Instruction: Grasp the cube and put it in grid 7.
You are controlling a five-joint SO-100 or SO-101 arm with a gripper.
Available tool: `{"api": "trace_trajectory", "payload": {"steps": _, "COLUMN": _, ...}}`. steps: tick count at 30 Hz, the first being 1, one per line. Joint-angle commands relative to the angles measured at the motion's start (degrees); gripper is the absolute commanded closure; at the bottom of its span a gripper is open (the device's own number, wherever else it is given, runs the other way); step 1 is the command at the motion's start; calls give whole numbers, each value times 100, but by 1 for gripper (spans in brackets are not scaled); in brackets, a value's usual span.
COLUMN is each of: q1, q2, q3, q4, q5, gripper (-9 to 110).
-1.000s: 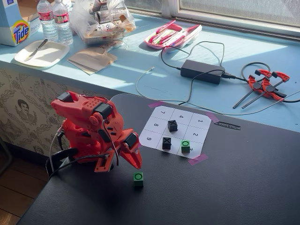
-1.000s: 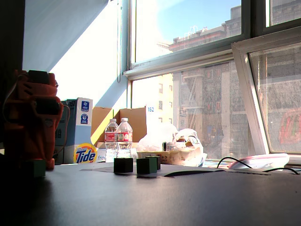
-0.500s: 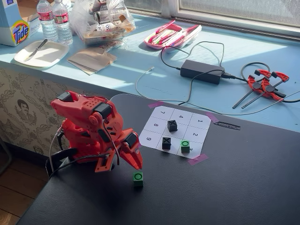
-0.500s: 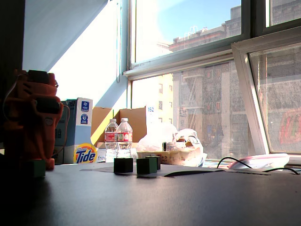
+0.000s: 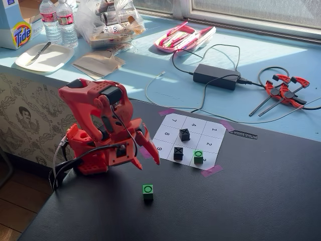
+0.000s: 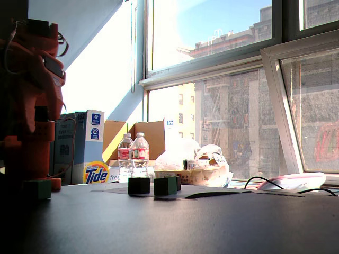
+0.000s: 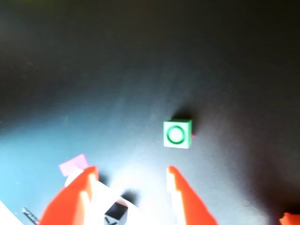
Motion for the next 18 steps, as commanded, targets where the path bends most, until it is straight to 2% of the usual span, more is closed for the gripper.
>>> {"api": "trace_trajectory", "payload": {"steps": 1, "q1": 167, "q2": -932, "q3": -299, "q4": -97, "q5": -571, "gripper": 71}}
{"api": "trace_trajectory", "payload": {"steps": 10, "q1": 70, "q2": -1169, "q3": 1011, "q4": -1477, "q5": -940, "gripper": 70}}
{"api": "trace_trajectory", "payload": {"steps": 18, "q1": 18, "q2": -1415, "q3": 1406, "q4": -2215, "q5": -896, "gripper": 70}}
